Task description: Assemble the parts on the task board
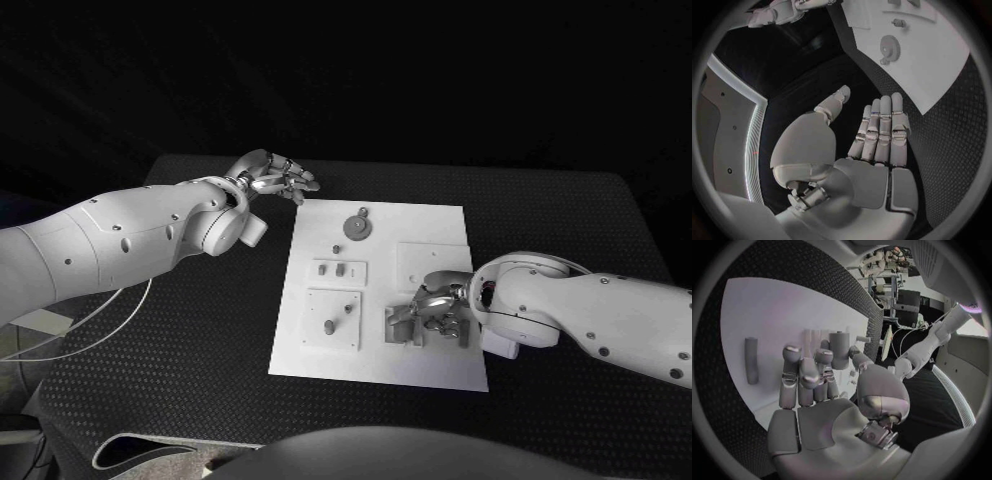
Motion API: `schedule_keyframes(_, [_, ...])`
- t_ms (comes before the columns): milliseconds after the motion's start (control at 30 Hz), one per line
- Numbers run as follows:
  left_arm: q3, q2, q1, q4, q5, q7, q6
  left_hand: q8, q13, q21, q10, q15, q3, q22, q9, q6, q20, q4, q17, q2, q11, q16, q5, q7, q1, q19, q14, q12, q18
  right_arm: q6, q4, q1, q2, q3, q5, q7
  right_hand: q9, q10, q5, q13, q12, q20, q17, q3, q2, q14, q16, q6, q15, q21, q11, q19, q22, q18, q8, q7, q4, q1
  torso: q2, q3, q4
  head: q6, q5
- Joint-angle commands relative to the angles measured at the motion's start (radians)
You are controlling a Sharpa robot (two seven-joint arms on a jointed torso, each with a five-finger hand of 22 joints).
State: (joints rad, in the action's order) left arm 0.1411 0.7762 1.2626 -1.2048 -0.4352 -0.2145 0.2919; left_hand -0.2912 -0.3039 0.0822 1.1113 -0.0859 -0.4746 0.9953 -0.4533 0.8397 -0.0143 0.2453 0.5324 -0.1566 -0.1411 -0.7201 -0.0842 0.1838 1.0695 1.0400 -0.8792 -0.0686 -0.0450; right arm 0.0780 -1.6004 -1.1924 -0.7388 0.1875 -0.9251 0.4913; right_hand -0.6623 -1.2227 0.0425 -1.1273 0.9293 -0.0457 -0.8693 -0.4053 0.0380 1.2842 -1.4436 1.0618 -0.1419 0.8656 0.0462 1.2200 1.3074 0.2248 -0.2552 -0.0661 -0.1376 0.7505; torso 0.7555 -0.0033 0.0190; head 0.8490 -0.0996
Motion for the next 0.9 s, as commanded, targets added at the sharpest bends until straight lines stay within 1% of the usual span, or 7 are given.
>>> schedule_keyframes(33, [-0.001, 0.0, 0.001, -0.002, 0.006, -0.005, -0.012, 0.001, -0.001, -0.006, 0.0, 0.001, 0.0, 0.001, 0.001, -0.002, 0.0, -0.007, 0.001, 0.002, 0.002, 0.006, 0.002, 0.006, -0.011, 0.001, -0.007, 0.0, -0.019, 0.006, 0.006, 0.004, 0.003, 0.0, -0.002, 0.003, -0.001, -0.003, 0.007, -0.002, -0.006, 0.002, 0.002, -0.145, -0.006, 0.001, 0.001, 0.009, -0.007, -0.001, -0.003, 0.005, 0.015, 0.037, -0.002, -0.003, -0.137, -0.016, 0.0, -0.0002, 0.001, 0.001, -0.002])
schedule_keyframes(233, [-0.001, 0.001, 0.001, -0.003, 0.006, -0.005, -0.012, 0.001, -0.001, -0.006, 0.0, 0.001, 0.0, 0.001, 0.001, -0.002, 0.0, -0.007, 0.002, 0.002, 0.002, 0.006, 0.002, 0.006, -0.011, 0.001, -0.007, 0.0, -0.019, 0.019, 0.011, 0.007, 0.007, 0.001, -0.002, 0.002, 0.0, -0.003, 0.007, -0.003, -0.008, 0.001, 0.003, -0.148, -0.018, 0.002, 0.002, 0.009, -0.007, -0.002, -0.003, 0.005, 0.015, 0.037, 0.0, -0.003, -0.132, -0.027, 0.0, -0.0007, 0.0005, 0.003, -0.004])
schedule_keyframes(300, [-0.001, 0.001, 0.001, -0.003, 0.006, -0.005, -0.012, 0.001, -0.001, -0.006, 0.0, 0.001, 0.0, 0.001, 0.001, -0.002, 0.0, -0.007, 0.002, 0.002, 0.002, 0.006, 0.002, 0.006, -0.011, 0.001, -0.007, 0.0, -0.019, 0.024, 0.011, 0.008, 0.008, 0.001, -0.002, 0.002, 0.0, -0.003, 0.007, -0.004, -0.009, 0.002, 0.003, -0.145, -0.033, 0.001, 0.002, 0.009, -0.007, -0.002, -0.003, 0.005, 0.015, 0.037, 0.001, -0.003, -0.129, -0.035, 0.0, -0.0004, 0.0002, 0.004, -0.005])
schedule_keyframes(433, [-0.001, 0.001, 0.001, -0.003, 0.006, -0.004, -0.012, 0.001, -0.001, -0.006, 0.0, 0.001, 0.0, 0.001, 0.001, -0.003, 0.0, -0.008, 0.002, 0.002, 0.002, 0.006, 0.002, 0.006, -0.012, 0.001, -0.007, 0.0, -0.019, 0.02, 0.012, 0.01, 0.009, 0.001, -0.002, 0.004, 0.0, -0.003, 0.007, -0.005, -0.011, 0.001, 0.004, -0.15, -0.048, 0.001, 0.004, 0.008, -0.007, -0.003, -0.003, 0.006, 0.015, 0.037, 0.002, -0.003, -0.121, -0.042, 0.0, -0.0005, 0.0, 0.005, -0.005])
schedule_keyframes(767, [-0.001, 0.001, 0.001, -0.003, 0.006, -0.004, -0.012, 0.002, -0.001, -0.006, 0.0, 0.001, -0.001, 0.001, 0.002, -0.003, 0.0, -0.008, 0.002, 0.002, 0.002, 0.007, 0.002, 0.006, -0.012, 0.001, -0.007, 0.0, -0.019, 0.02, 0.015, 0.011, 0.009, 0.001, -0.003, 0.003, 0.0, -0.002, 0.007, -0.006, -0.014, 0.0, 0.006, -0.158, -0.066, 0.001, 0.006, 0.007, -0.007, -0.006, -0.004, 0.006, 0.014, 0.037, 0.005, -0.003, -0.109, -0.053, 0.0, 0.0001, -0.0003, 0.004, -0.006])
schedule_keyframes(833, [-0.001, 0.001, 0.001, -0.002, 0.006, -0.004, -0.012, 0.002, -0.001, -0.006, 0.0, 0.001, -0.001, 0.001, 0.002, -0.003, 0.0, -0.008, 0.003, 0.002, 0.002, 0.007, 0.002, 0.006, -0.012, 0.001, -0.007, 0.0, -0.019, 0.022, 0.014, 0.011, 0.009, 0.001, -0.003, 0.002, 0.0, -0.001, 0.007, -0.006, -0.015, 0.0, 0.006, -0.158, -0.075, 0.001, 0.007, 0.006, -0.006, -0.006, -0.004, 0.005, 0.014, 0.037, 0.006, -0.004, -0.103, -0.06, 0.0, 0.0001, -0.0003, 0.004, -0.006])
schedule_keyframes(900, [-0.001, 0.001, 0.001, -0.002, 0.006, -0.005, -0.012, 0.002, -0.001, -0.006, 0.0, 0.001, -0.001, 0.001, 0.002, -0.003, 0.0, -0.008, 0.003, 0.002, 0.002, 0.007, 0.002, 0.006, -0.012, 0.001, -0.007, 0.0, -0.019, 0.026, 0.014, 0.011, 0.009, 0.001, -0.003, 0.001, 0.0, -0.001, 0.007, -0.007, -0.017, 0.0, 0.006, -0.158, -0.091, 0.0, 0.008, 0.005, -0.006, -0.008, -0.004, 0.005, 0.014, 0.037, 0.007, -0.004, -0.096, -0.071, 0.0, 0.0001, -0.0003, 0.004, -0.006])
